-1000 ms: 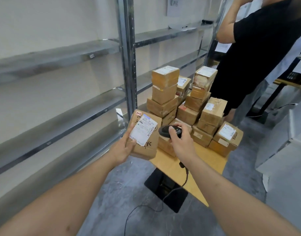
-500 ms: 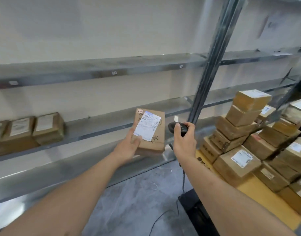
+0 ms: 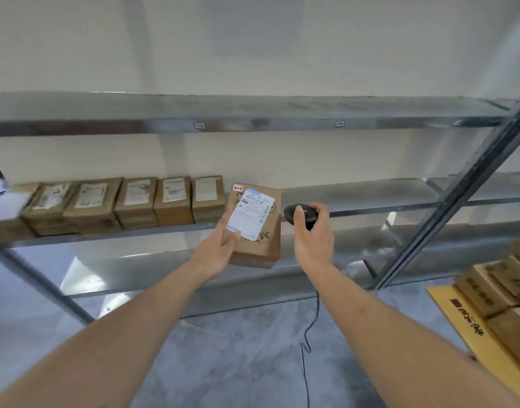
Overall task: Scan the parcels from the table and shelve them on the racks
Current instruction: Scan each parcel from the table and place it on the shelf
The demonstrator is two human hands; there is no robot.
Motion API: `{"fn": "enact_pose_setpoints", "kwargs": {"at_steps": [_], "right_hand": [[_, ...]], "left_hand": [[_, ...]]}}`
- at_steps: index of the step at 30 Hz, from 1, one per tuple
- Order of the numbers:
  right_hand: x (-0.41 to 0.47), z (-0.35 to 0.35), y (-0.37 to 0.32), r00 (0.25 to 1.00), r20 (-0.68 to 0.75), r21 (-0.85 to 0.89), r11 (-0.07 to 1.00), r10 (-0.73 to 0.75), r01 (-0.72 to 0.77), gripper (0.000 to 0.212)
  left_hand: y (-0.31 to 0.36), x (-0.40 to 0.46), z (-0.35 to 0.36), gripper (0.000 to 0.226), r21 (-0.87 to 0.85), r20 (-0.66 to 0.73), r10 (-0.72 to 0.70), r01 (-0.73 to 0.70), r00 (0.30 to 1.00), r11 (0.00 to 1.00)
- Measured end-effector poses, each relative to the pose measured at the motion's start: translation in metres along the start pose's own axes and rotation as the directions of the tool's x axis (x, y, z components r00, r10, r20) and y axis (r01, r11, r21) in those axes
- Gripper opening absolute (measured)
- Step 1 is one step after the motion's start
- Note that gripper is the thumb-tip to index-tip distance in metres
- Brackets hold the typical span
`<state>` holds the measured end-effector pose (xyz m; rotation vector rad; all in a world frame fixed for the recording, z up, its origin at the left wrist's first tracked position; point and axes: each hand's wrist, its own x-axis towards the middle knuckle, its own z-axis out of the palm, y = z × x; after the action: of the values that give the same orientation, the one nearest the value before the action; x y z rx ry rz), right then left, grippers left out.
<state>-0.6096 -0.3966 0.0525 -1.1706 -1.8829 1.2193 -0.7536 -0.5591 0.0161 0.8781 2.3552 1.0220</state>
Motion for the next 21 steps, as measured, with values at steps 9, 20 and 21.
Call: {"fn": "enact_pose_setpoints", "kwargs": {"at_steps": [9,20,21], "right_hand": [[-0.037,0.152,-0.062,0.973,0.217,0.01,0.997,-0.08,0.08,0.037],[-0.027,0.35,-0.111,0.888,0.438,0.065,0.99,-0.141,0.125,0.042],[-0.025,0.366,-0.116,0.88,0.455,0.062,0.991,-0.137,0.123,0.043]], "left_hand": [[-0.11,-0.023,-0.116,0.064,-0.096,-0.162,-0.146,0.132,0.976,0.987],[-0.219,0.005,-0.232,0.06,-0.203,-0.329,-0.346,0.292,0.879,0.935],[-0.228,0.01,-0.242,0.059,-0.218,-0.338,-0.364,0.304,0.868,0.927]]}}
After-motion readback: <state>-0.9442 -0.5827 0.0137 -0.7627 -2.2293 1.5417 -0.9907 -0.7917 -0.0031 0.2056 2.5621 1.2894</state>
